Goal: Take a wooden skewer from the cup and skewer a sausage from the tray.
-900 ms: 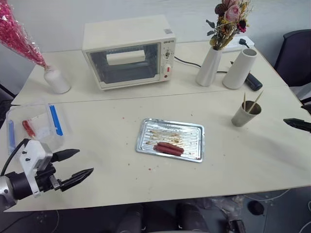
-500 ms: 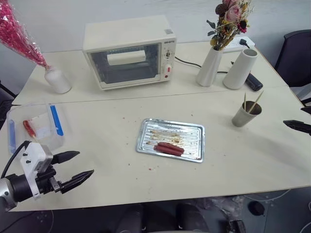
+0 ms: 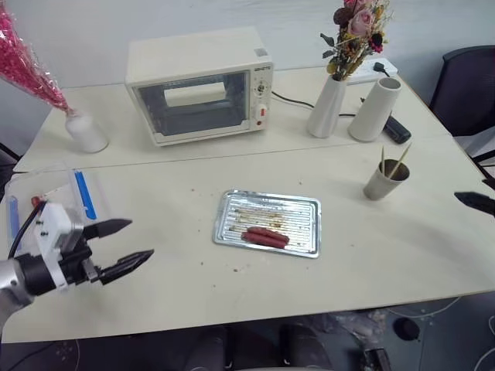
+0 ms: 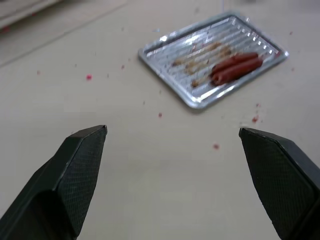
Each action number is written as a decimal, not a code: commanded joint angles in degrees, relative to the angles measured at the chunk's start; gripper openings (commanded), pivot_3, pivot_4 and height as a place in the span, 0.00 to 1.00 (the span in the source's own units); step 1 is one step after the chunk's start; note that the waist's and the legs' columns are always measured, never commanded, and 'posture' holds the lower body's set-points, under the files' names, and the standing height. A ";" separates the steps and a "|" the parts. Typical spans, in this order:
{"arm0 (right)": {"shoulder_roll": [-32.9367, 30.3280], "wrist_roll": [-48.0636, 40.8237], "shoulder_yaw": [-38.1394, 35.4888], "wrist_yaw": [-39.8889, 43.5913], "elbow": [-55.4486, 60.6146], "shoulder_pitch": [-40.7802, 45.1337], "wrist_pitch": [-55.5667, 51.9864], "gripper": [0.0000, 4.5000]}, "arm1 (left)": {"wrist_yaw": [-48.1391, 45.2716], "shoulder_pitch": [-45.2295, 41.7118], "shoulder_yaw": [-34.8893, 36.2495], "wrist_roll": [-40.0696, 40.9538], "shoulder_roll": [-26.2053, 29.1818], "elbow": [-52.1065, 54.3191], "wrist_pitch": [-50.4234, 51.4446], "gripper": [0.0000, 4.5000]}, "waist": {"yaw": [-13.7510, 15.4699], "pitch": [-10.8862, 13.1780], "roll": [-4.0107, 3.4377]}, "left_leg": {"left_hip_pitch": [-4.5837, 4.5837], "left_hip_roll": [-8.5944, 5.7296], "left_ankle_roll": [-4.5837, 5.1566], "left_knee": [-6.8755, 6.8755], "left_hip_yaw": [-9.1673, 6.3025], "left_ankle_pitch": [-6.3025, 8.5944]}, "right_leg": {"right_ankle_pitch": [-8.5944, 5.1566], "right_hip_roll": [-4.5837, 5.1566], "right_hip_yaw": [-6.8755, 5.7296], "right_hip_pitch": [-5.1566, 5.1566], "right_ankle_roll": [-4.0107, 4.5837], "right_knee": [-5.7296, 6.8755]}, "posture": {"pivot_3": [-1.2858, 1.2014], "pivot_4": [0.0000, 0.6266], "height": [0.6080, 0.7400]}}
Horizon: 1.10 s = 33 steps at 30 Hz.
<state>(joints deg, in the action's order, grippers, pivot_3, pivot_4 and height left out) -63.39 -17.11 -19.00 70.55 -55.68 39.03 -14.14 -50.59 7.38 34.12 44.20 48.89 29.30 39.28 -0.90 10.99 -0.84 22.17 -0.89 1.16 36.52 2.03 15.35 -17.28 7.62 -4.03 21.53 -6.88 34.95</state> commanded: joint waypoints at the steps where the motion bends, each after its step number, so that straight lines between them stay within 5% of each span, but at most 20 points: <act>1: 3.84 -6.89 -3.60 -3.73 13.77 -1.45 -10.82 1.00 | 3.87 -9.94 -4.09 6.52 1.20 1.97 3.55 1.00 | 0.01 0.01 0.02 | 0.00 0.06 -0.05 0.05 0.01 0.03 | 0.00 0.00 0.03 0.00 0.01 0.02 | 0.52 0.24 1.00; 6: 10.06 -9.20 -4.46 -14.19 24.59 -1.49 -18.23 1.00 | 6.95 -23.09 -13.11 9.25 0.05 1.82 6.85 1.00 | 0.17 0.00 0.02 | 0.06 0.22 -0.15 0.46 0.09 0.21 | 0.00 -0.22 0.09 0.01 0.01 0.19 | 0.52 0.24 1.00; 13: 17.50 -6.87 -2.73 -26.29 23.97 3.33 -16.82 1.00 | 6.95 -30.27 -21.35 6.89 -2.55 0.18 6.17 1.00 | 0.65 0.04 0.09 | 0.07 0.23 -0.09 0.59 0.29 0.24 | 0.02 -0.54 0.34 0.06 -0.02 0.16 | 0.52 0.24 1.00; 20: 18.86 -6.04 -2.07 -28.89 23.05 4.77 -15.81 0.59 | 7.47 -30.69 -22.21 6.51 -3.08 0.33 5.80 1.00 | 0.81 0.06 0.12 | 0.13 0.24 -0.04 0.59 0.33 0.26 | 0.01 -0.59 0.42 0.12 -0.02 0.11 | 0.52 0.24 1.00; 27: 18.18 -6.05 -2.42 -28.90 24.12 3.73 -16.30 0.59 | 7.74 -30.08 -21.51 6.67 -2.75 0.73 5.86 1.00 | 0.75 0.06 0.12 | 0.13 0.28 -0.02 0.59 0.33 0.27 | 0.01 -0.62 0.45 0.12 -0.02 0.11 | 0.52 0.24 1.00; 33: 18.74 -6.92 -2.77 -29.07 26.04 2.87 -17.15 0.28 | 7.40 -31.04 -22.06 6.19 -2.65 -0.09 5.71 1.00 | 0.74 0.06 0.13 | 0.13 0.33 -0.02 0.58 0.35 0.28 | 0.01 -0.67 0.48 0.12 -0.02 0.09 | 0.52 0.24 1.00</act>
<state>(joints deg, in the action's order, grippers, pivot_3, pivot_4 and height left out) -44.12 -22.91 -20.49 41.67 -32.45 41.62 -31.45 -43.13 -22.42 11.02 50.45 45.80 28.57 46.05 -0.16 11.05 -0.72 22.30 -0.55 1.14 37.10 2.38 15.63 -17.26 6.93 -3.54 21.66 -6.89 35.04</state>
